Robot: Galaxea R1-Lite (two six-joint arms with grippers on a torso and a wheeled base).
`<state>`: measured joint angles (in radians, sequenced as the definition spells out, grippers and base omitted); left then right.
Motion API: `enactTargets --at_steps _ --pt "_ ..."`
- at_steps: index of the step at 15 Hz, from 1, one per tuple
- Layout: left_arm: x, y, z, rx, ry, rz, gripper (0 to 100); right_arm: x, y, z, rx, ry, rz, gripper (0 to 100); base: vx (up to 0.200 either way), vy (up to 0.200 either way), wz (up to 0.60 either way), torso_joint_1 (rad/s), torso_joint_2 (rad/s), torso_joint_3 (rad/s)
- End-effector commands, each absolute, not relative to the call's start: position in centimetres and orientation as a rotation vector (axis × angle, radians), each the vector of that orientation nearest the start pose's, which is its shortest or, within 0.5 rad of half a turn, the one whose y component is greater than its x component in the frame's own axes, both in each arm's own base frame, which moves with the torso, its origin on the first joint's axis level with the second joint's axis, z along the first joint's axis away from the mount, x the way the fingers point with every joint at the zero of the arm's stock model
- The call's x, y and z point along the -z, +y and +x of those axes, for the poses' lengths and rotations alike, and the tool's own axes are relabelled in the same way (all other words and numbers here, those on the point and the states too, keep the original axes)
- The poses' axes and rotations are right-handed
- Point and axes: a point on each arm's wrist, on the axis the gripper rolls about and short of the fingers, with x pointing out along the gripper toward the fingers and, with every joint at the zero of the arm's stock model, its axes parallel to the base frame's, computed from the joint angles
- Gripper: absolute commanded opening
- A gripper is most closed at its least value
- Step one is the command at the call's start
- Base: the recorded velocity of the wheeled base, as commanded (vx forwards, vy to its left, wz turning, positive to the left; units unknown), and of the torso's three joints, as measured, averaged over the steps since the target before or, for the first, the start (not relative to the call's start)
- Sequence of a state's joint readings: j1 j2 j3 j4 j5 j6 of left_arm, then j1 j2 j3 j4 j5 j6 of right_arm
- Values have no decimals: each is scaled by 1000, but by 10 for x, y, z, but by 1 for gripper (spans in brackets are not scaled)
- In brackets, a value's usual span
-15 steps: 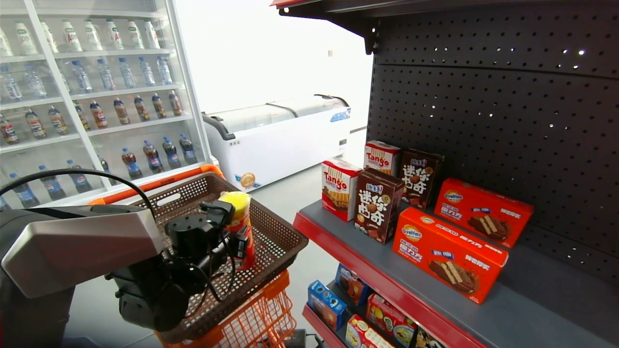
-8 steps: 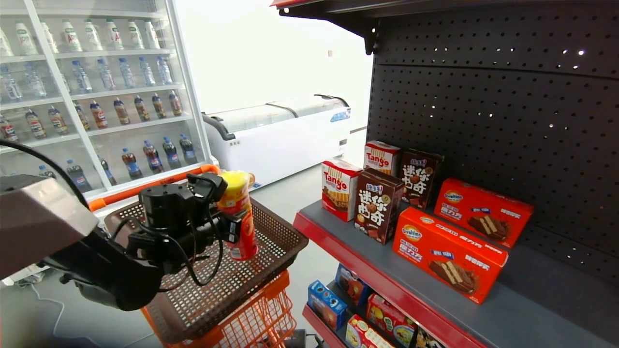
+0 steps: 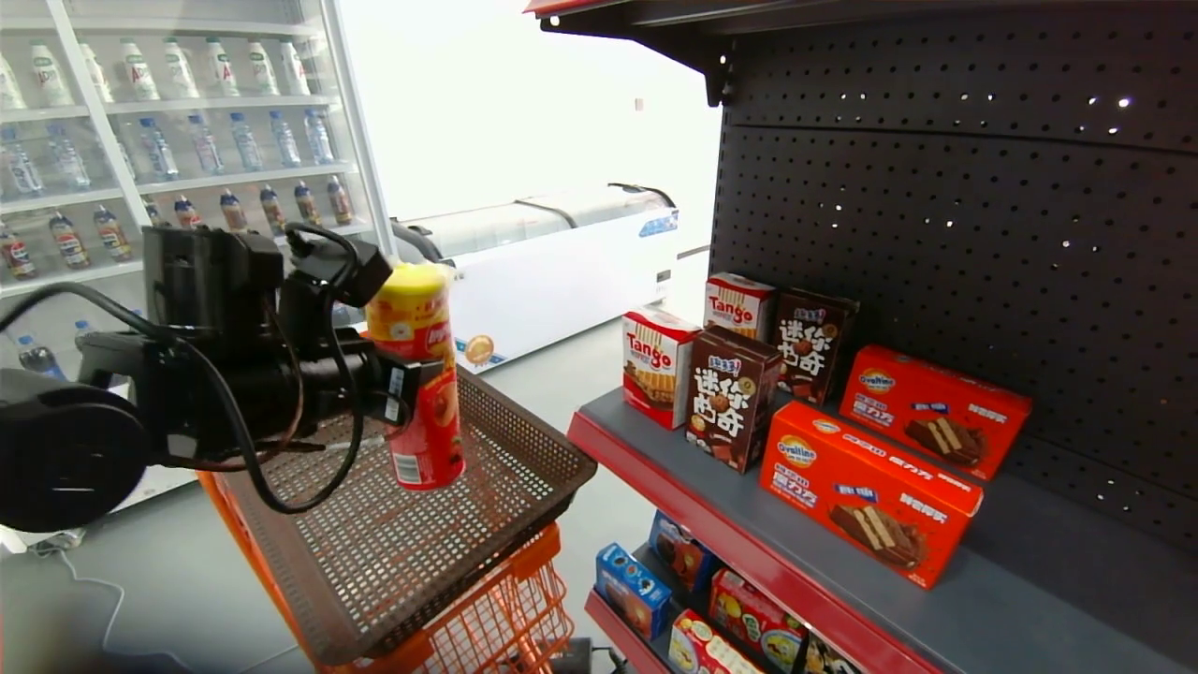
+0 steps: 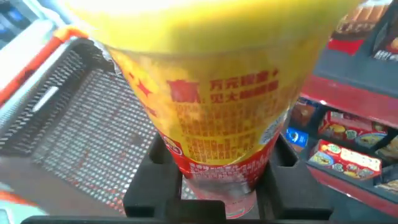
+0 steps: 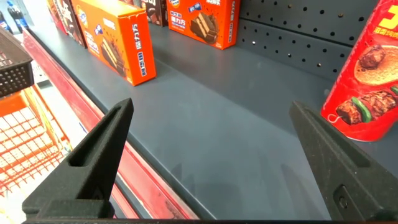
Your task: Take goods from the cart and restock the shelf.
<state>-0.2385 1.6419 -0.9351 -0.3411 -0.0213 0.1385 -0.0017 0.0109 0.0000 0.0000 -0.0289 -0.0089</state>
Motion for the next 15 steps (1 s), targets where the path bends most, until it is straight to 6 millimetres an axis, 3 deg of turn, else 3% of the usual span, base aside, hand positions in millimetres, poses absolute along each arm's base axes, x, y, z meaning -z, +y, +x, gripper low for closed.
enactTargets --at_steps 1,7,15 --pt "-255 -70 264 259 225 171 0 -76 -1 -22 31 11 -9 100 0 0 0 0 0 0" --pt "-278 -53 232 224 140 165 0 -76 -1 -22 31 11 -9 100 0 0 0 0 0 0" --pt "-279 -54 218 279 118 182 0 -76 -1 -22 31 11 -9 100 0 0 0 0 0 0"
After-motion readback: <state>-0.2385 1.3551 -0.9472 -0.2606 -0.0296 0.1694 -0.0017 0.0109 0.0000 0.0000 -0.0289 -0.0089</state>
